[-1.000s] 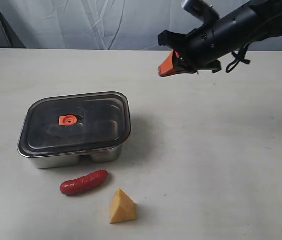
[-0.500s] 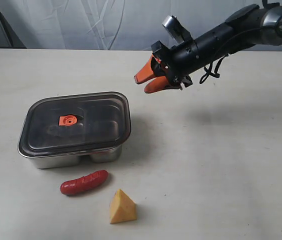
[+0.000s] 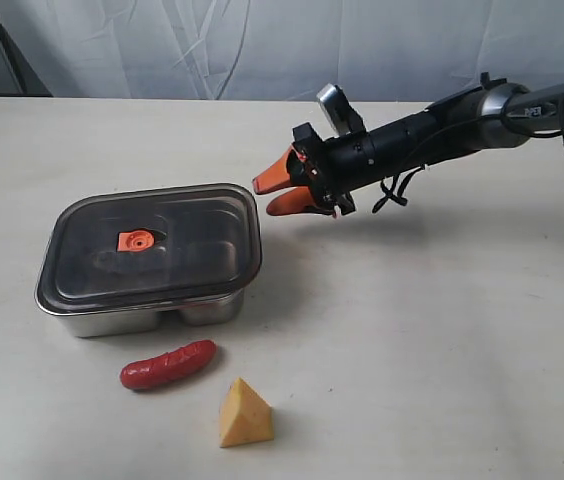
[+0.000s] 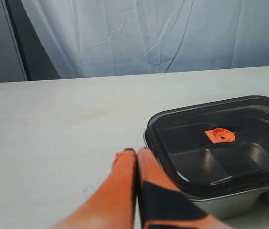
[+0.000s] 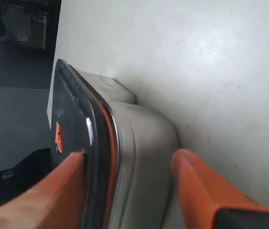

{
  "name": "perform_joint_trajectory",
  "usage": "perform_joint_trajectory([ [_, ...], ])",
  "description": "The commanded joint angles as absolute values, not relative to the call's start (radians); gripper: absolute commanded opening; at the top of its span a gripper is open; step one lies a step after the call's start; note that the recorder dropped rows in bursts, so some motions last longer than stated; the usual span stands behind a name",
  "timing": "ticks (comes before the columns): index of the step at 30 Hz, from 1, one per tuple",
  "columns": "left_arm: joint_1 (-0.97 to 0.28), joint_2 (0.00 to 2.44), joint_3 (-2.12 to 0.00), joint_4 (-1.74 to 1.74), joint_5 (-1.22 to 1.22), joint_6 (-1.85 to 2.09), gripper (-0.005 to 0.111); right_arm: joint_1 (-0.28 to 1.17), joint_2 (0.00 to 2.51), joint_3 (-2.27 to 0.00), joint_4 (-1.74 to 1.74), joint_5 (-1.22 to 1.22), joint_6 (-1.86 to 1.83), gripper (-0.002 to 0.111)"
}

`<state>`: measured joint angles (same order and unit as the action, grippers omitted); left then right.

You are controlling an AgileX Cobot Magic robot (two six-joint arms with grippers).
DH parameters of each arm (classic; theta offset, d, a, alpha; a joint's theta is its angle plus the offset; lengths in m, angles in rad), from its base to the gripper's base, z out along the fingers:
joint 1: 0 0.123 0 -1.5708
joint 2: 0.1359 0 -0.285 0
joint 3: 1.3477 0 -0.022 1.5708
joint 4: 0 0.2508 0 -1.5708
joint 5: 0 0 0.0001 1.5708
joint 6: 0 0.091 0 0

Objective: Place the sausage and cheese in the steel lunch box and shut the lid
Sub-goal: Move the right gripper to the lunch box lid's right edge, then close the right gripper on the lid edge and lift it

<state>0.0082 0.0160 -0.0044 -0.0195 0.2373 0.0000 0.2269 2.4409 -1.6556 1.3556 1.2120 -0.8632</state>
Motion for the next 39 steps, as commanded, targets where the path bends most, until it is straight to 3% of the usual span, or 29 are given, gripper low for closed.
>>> perform_joint_trajectory([
  [1, 0.008, 0.010, 0.000, -0.019, 0.238, 0.000, 0.000, 0.253, 2.437, -1.662, 1.359, 1.221, -0.889, 0.054],
  [39, 0.008, 0.010, 0.000, -0.019, 0.238, 0.000, 0.000, 0.270, 2.410, -1.662, 1.351, 1.221, -0.889, 0.049],
])
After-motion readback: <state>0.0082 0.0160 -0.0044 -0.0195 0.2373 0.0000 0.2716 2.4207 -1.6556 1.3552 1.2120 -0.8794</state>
